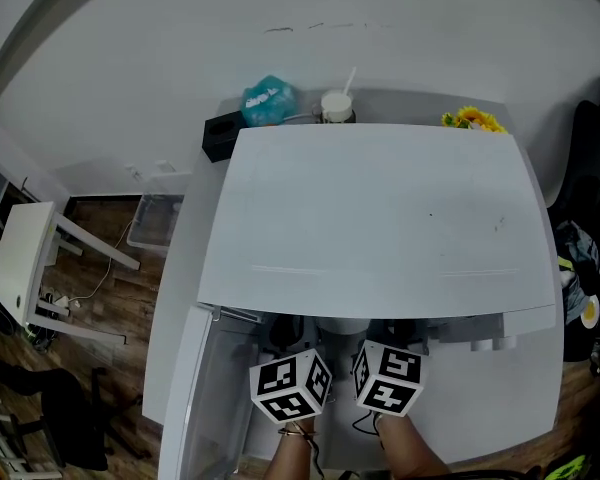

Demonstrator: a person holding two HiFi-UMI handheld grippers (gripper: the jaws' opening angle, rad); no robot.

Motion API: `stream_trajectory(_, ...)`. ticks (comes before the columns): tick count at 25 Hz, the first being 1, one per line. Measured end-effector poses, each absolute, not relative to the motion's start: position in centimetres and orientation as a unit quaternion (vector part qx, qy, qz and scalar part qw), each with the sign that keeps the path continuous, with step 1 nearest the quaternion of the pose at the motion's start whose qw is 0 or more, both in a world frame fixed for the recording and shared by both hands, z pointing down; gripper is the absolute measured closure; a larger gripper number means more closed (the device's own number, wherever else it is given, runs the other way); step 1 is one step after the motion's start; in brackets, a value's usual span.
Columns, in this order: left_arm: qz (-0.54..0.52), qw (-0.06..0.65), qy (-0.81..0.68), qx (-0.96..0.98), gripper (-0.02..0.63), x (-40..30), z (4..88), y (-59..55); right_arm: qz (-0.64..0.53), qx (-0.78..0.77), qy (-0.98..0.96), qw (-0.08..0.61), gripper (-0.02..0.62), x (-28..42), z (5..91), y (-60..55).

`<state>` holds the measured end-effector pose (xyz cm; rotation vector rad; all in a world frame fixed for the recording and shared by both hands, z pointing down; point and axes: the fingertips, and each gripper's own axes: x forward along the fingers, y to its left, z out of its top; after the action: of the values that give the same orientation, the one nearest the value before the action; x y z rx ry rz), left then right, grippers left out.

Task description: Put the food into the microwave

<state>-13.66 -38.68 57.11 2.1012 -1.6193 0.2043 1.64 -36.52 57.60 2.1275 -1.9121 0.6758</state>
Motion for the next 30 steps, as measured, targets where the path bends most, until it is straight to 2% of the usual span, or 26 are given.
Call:
stream_trajectory(6,0.079,0.241,-0.587,0.769,0.507,-13.2,56.4,-36.8,0.219,0.698,-0.676,0.093,0.54,0.7,55.8,-35.2)
stream_trajectory(10,0.085,0.234,-0.59,0.768,0.569,-12.9,55.4,-35.1,0.22,0.676,-0.697,0.091,0.555,0.1,54.8,-33.7)
stream_trajectory(18,0.087,0.245,-0.578,0.773,0.575,-11.7,53.5,-31.0,0.218,0.636,-0.73,0.126,0.574,-0.3,54.0,-29.8)
stream_trajectory(30,0.102,0.249,-0.561,0.783,0.603,-9.5,50.3,-25.2,0.237,0.558,-0.789,0.098,0.578,0.2,50.4,-24.7)
